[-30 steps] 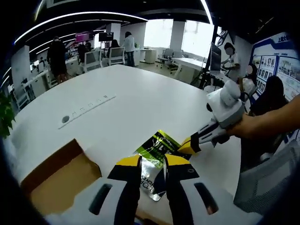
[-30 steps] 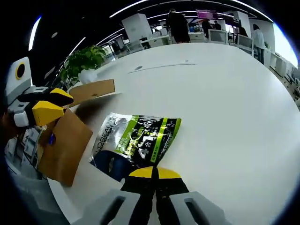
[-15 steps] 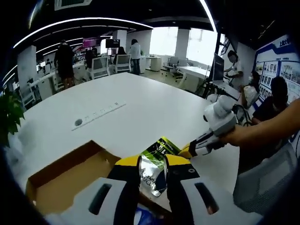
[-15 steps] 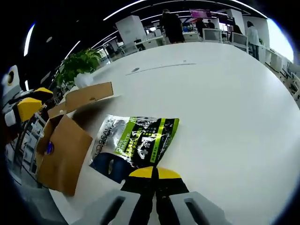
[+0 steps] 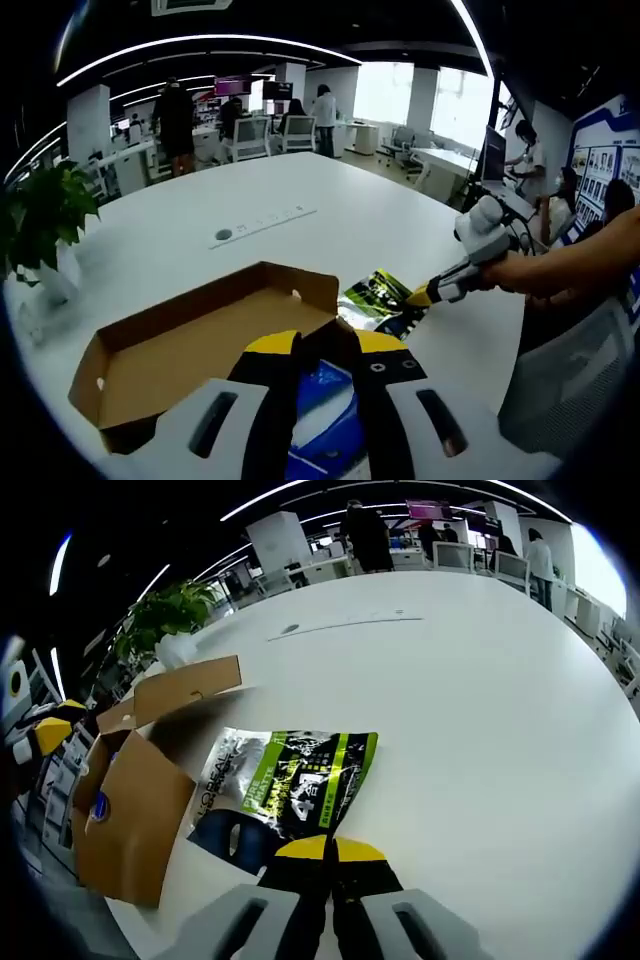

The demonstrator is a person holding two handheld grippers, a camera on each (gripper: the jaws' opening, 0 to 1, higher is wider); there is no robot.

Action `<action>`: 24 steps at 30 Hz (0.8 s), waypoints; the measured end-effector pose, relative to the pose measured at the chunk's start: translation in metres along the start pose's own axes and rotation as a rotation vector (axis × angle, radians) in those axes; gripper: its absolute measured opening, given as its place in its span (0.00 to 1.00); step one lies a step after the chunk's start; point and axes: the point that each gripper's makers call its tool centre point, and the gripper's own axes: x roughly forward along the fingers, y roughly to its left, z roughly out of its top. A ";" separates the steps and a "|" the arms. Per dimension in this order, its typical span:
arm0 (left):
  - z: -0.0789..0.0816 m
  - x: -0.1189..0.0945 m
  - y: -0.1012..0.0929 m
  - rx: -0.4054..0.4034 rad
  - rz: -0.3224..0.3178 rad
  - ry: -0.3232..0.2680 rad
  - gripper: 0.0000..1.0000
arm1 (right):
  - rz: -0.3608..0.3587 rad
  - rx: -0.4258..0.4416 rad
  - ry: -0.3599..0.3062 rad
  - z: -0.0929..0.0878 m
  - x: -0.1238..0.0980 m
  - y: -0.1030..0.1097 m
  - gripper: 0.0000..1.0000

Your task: Operate the shoe box by opening the lid, removing the specified soft item, and placing it in the target area until the item is outside and the box remains undamaged.

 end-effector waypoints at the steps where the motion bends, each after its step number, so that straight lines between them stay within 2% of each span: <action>1: -0.004 -0.005 0.006 -0.005 0.015 0.002 0.19 | 0.000 0.004 0.001 0.000 0.000 0.001 0.00; 8: -0.022 -0.033 0.034 -0.043 0.081 0.006 0.19 | -0.012 -0.014 0.007 0.003 0.002 0.000 0.00; 14: -0.037 -0.052 0.048 -0.062 0.116 0.014 0.20 | -0.018 -0.021 0.007 0.002 0.002 0.001 0.00; 15: -0.040 -0.055 0.056 -0.066 0.130 0.018 0.20 | -0.012 -0.032 0.009 0.002 0.002 0.001 0.00; 24: -0.060 -0.077 0.074 -0.094 0.186 0.035 0.20 | -0.034 -0.093 0.003 0.001 -0.003 0.000 0.02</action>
